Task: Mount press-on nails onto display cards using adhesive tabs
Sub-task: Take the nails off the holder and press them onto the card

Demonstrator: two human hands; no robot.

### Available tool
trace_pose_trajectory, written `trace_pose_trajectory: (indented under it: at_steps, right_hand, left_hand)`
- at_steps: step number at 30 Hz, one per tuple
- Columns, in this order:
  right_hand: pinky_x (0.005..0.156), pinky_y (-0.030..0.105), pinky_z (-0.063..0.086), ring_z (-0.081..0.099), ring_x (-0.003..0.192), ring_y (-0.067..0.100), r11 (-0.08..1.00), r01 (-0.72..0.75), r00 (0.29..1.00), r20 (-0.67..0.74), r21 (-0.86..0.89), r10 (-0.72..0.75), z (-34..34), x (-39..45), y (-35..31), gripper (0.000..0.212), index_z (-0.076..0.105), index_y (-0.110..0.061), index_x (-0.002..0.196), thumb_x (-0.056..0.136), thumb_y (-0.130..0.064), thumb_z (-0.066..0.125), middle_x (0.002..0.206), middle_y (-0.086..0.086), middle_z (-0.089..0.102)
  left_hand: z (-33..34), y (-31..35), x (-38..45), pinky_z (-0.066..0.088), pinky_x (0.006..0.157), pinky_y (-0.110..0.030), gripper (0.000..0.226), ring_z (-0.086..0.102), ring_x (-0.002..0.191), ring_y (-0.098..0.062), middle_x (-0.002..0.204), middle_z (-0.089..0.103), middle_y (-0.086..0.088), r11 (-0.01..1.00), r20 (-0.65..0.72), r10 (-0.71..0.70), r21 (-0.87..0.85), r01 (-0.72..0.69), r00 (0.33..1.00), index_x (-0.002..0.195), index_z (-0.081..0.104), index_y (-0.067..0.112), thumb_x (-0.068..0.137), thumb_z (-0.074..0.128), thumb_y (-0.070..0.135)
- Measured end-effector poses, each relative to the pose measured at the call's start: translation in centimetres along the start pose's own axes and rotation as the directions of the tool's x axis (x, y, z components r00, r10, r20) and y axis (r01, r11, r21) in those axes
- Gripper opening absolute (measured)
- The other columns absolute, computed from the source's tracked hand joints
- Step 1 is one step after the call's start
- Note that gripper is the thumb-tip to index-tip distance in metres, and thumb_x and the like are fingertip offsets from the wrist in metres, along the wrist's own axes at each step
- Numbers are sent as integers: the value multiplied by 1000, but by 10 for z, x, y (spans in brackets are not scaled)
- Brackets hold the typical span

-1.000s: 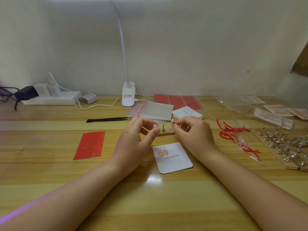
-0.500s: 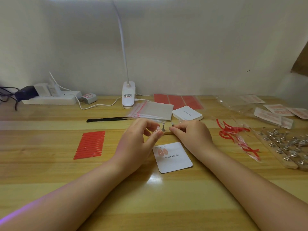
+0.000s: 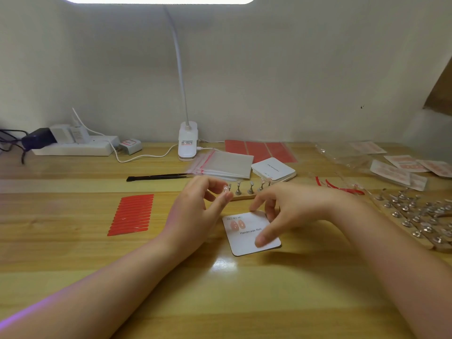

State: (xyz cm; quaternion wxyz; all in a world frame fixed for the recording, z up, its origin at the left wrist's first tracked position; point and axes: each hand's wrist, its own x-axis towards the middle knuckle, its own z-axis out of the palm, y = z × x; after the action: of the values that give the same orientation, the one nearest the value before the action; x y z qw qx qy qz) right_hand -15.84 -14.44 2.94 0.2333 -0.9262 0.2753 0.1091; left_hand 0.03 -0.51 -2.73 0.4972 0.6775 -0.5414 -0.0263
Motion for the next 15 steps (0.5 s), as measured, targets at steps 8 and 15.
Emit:
trace_pose_trajectory:
  at_steps: [8, 15]
  right_hand:
    - [78, 24, 46, 49, 97, 1, 997, -25, 999, 21, -73, 27, 5, 4, 0, 87, 48, -47, 107, 31, -72, 81, 106, -25, 44]
    - [75, 23, 46, 45, 98, -3, 999, 25, 995, -100, -41, -30, 7, 2, -2, 79, 42, -45, 105, 41, -65, 85, 107, -28, 38]
  left_hand:
    - [0, 1, -1, 44, 73, -12, 10, 55, 87, 1, 96, 58, 17, 1000, -1, 0, 5, 0, 1000, 91, 54, 41, 88, 63, 36]
    - [0, 2, -1, 45, 70, -12, 8, 57, 85, 2, 94, 62, 18, 996, 27, -88, -7, 88, 996, 93, 54, 41, 93, 59, 35]
